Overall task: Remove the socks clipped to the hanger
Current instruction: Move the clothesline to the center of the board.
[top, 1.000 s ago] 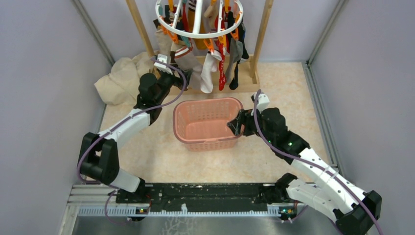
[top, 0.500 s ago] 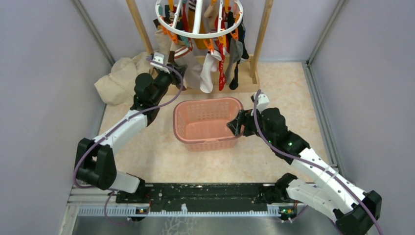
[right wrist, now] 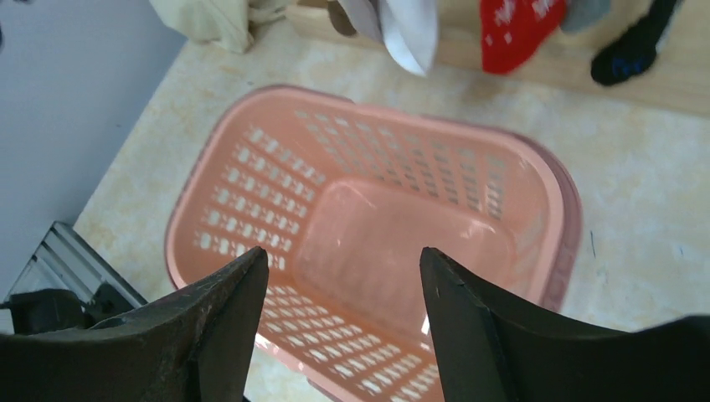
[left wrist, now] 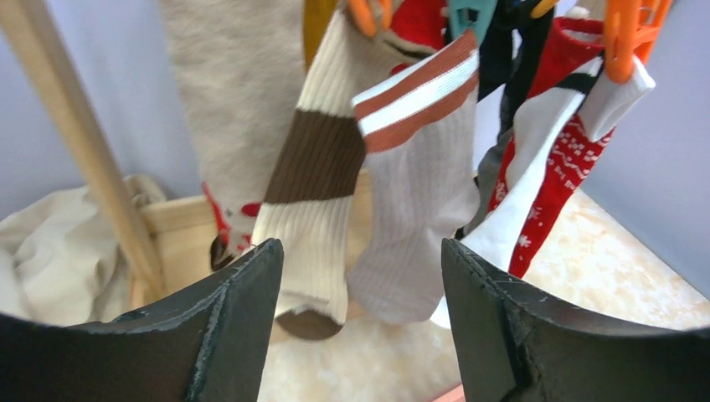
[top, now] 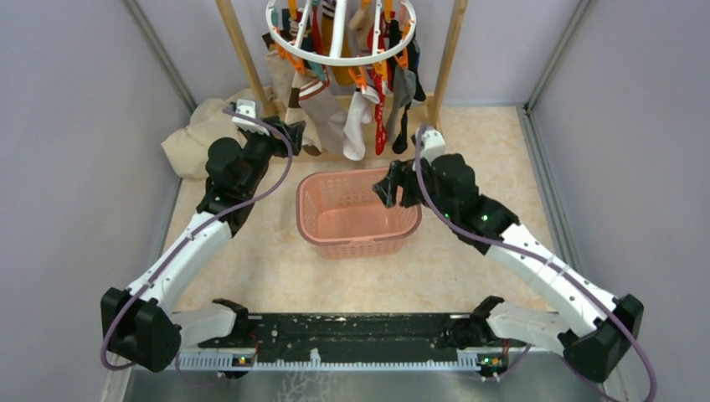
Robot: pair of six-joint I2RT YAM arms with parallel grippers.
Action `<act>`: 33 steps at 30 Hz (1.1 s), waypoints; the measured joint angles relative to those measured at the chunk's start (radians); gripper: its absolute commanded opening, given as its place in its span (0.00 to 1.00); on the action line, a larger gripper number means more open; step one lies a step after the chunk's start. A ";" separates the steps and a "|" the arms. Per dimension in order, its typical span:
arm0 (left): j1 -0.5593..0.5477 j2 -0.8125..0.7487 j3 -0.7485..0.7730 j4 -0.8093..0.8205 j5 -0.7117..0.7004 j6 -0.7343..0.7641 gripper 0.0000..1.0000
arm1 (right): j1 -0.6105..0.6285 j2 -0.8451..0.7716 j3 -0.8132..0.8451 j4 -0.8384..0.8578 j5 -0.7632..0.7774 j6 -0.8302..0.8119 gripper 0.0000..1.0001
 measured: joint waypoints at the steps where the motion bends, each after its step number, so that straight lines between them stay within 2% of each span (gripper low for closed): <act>1: 0.000 -0.022 -0.005 -0.029 -0.019 -0.003 0.78 | 0.018 0.028 0.039 0.002 0.011 -0.012 0.66; 4: 0.000 -0.078 -0.006 -0.116 -0.077 -0.018 0.78 | 0.068 0.116 0.141 0.014 0.035 -0.041 0.56; 7: 0.000 -0.124 -0.005 -0.194 -0.123 -0.040 0.80 | 0.091 0.202 0.209 0.045 0.043 -0.058 0.52; 9: 0.000 -0.140 -0.005 -0.241 -0.146 -0.052 0.82 | 0.092 0.256 0.241 0.064 0.060 -0.063 0.54; 12: 0.000 -0.141 -0.005 -0.300 -0.185 -0.067 0.92 | 0.090 0.319 0.273 0.083 0.113 -0.076 0.64; 15: 0.018 -0.124 -0.005 -0.338 -0.228 -0.084 0.99 | 0.066 0.343 0.285 0.081 0.158 -0.082 0.65; 18: 0.083 -0.069 0.013 -0.372 -0.249 -0.115 0.99 | -0.053 0.338 0.285 0.073 0.142 -0.044 0.64; 22: 0.185 0.061 0.074 -0.437 -0.248 -0.161 0.99 | -0.311 0.327 0.283 0.025 0.140 0.016 0.62; 26: 0.231 0.211 0.169 -0.523 -0.250 -0.195 0.99 | -0.486 0.319 0.275 -0.013 0.121 0.047 0.61; 29: 0.237 0.312 0.245 -0.567 -0.250 -0.198 0.99 | -0.556 0.356 0.283 -0.031 0.089 0.061 0.60; 33: 0.252 0.460 0.383 -0.610 -0.245 -0.197 0.97 | -0.589 0.510 0.337 -0.029 0.029 0.074 0.58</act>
